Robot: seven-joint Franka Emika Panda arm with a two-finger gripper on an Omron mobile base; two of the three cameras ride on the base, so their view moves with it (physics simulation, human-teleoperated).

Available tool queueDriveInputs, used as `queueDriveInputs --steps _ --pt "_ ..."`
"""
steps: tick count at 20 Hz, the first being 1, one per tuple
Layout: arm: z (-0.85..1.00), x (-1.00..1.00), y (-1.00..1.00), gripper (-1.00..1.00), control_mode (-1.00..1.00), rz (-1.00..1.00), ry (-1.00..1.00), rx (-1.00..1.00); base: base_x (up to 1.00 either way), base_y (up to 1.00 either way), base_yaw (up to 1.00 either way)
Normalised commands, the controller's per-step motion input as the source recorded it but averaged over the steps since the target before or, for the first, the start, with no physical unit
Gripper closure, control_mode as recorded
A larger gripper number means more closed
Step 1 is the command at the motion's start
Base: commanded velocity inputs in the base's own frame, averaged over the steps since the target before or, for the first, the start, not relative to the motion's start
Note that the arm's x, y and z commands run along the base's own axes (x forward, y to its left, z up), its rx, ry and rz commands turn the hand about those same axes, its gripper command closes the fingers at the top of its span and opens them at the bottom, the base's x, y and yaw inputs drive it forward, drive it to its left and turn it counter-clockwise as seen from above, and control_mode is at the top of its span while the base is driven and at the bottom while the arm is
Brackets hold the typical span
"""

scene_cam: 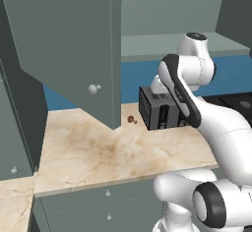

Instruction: Close all open cabinet doors.

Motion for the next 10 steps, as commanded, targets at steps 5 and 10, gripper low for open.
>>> queueDriveInputs --steps 5,10 --pt "0.0 -0.18 0.0 -1.0 -1.0 0.02 -0.1 0.0 0.0 0.0 0.0" --pt "0.0 -0.47 0.0 -1.0 -1.0 0.02 -0.27 0.0 0.0 0.0 0.0"
